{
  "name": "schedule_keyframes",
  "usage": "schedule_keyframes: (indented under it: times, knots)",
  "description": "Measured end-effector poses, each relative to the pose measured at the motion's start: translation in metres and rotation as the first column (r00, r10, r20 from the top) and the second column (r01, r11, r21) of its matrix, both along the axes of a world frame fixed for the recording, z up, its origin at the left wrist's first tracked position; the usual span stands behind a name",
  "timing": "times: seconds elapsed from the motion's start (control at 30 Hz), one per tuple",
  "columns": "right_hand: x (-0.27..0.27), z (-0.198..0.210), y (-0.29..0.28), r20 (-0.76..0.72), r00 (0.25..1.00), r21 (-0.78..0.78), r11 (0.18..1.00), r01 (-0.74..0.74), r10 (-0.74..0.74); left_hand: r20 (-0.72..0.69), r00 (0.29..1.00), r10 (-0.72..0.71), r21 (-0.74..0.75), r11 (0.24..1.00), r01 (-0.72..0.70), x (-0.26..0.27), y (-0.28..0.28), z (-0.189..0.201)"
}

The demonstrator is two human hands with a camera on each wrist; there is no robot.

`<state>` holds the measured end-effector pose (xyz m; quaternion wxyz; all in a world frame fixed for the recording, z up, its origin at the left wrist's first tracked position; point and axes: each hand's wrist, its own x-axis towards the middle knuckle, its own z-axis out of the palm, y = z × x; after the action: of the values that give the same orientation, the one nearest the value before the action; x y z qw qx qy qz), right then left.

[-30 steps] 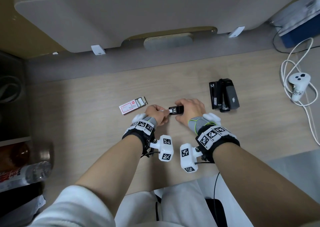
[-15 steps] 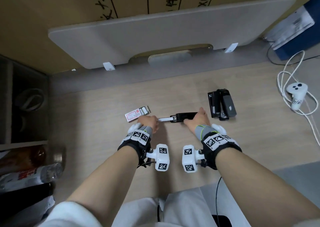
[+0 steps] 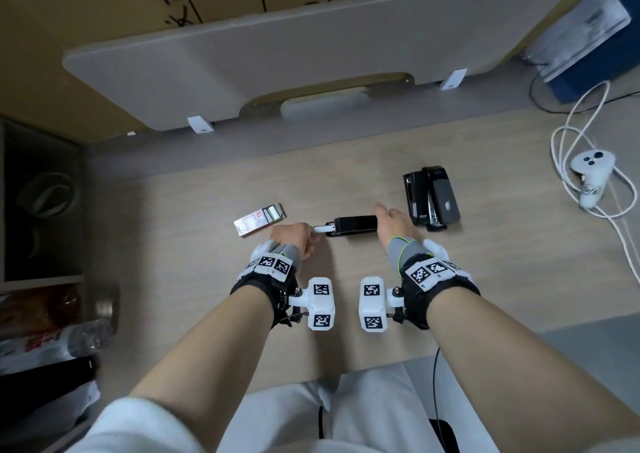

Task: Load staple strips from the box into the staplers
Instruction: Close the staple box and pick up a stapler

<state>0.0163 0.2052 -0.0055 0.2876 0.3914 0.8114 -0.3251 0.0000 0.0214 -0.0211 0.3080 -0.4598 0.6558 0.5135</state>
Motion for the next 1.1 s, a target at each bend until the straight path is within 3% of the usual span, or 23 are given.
schedule_keyframes:
  times: [0.17, 0.53, 0.9, 1.1]
  knots:
    - [0.000, 0.004, 0.008, 0.013, 0.999, -0.011, 0.999, -0.031, 0.031, -0.012, 1.000, -0.026, 0.135, 0.990, 0.028, 0.006, 0.016, 0.008]
    - [0.001, 0.013, 0.020, 0.040, 0.999, -0.039, 0.999, -0.032, 0.034, 0.020, 0.999, -0.042, 0.209, 0.977, 0.037, 0.007, 0.026, 0.004]
    - [0.001, 0.005, 0.030, -0.027, 0.996, -0.069, 0.994, -0.089, 0.088, -0.003, 1.000, -0.014, 0.194, 0.981, 0.015, 0.009, 0.036, -0.005]
    - [0.009, 0.008, 0.026, -0.029, 0.967, -0.044, 0.966, -0.254, 0.253, -0.015, 1.000, 0.009, 0.170, 0.985, -0.007, 0.001, 0.046, 0.001]
